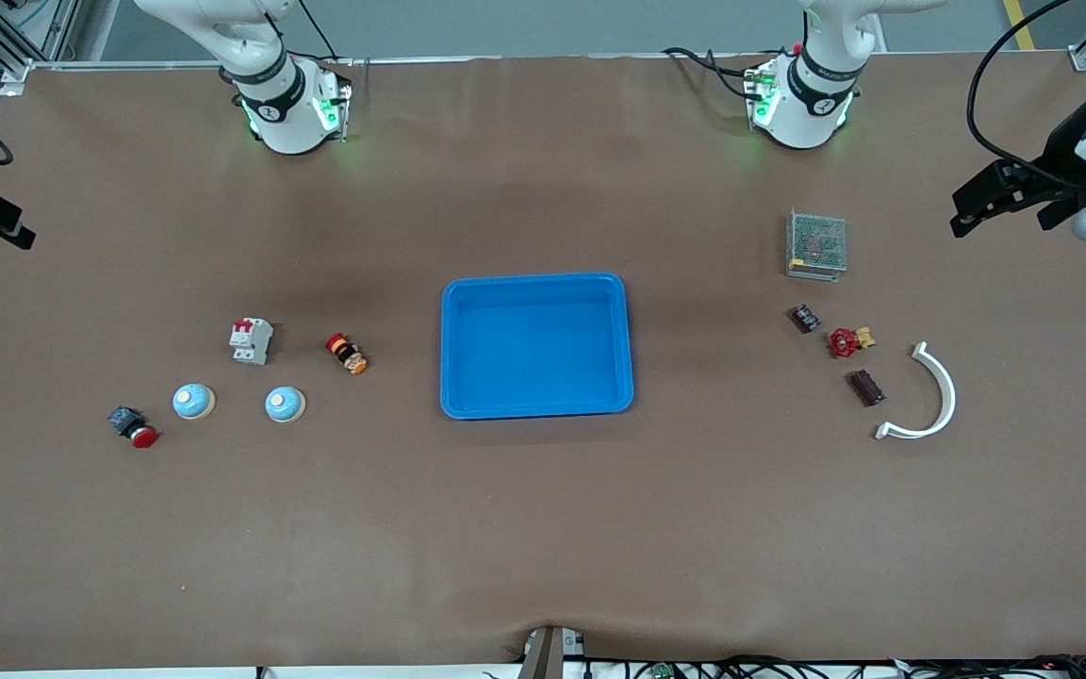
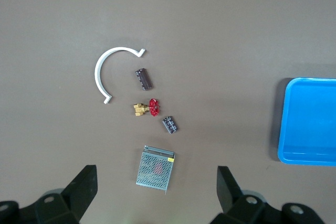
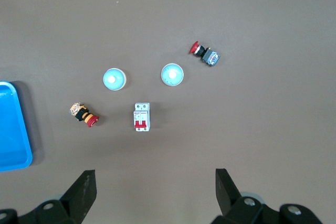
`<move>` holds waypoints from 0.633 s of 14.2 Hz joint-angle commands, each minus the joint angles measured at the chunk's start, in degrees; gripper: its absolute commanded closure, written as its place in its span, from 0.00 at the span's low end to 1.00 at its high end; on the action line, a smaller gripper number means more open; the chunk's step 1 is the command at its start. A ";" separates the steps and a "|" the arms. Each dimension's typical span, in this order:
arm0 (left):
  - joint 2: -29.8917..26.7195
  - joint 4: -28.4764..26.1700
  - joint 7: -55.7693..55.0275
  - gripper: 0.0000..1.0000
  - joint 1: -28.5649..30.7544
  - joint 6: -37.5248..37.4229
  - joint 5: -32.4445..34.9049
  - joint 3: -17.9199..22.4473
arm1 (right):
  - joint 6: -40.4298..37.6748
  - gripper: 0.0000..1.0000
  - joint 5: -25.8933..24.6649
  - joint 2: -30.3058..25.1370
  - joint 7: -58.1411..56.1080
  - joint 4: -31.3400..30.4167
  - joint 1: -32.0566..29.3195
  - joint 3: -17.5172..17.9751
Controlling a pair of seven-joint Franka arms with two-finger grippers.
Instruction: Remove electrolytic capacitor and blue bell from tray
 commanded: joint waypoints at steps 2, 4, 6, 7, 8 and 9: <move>0.66 1.80 0.39 0.00 0.39 -0.53 0.04 0.02 | 1.79 0.00 -0.55 -3.77 0.41 -4.84 -1.25 1.12; 1.01 1.71 0.65 0.00 0.30 -0.62 0.30 0.02 | 2.15 0.00 -0.81 -4.13 0.41 -5.46 -0.81 1.04; 1.01 1.71 0.74 0.00 -0.04 -1.23 1.18 -0.07 | 2.24 0.00 -1.16 -4.13 0.50 -5.55 1.64 0.16; 1.01 1.80 0.82 0.00 -0.05 -1.41 1.45 -0.41 | 2.41 0.00 -1.51 -4.13 1.02 -5.55 2.78 -1.32; 0.92 1.80 0.74 0.00 -0.13 -2.11 1.54 -0.50 | 2.41 0.00 -1.52 -4.13 1.64 -5.55 3.14 -1.60; 0.92 1.80 0.82 0.00 -0.05 -2.55 1.71 -0.59 | 2.41 0.00 -1.60 -4.13 1.82 -5.64 3.23 -1.60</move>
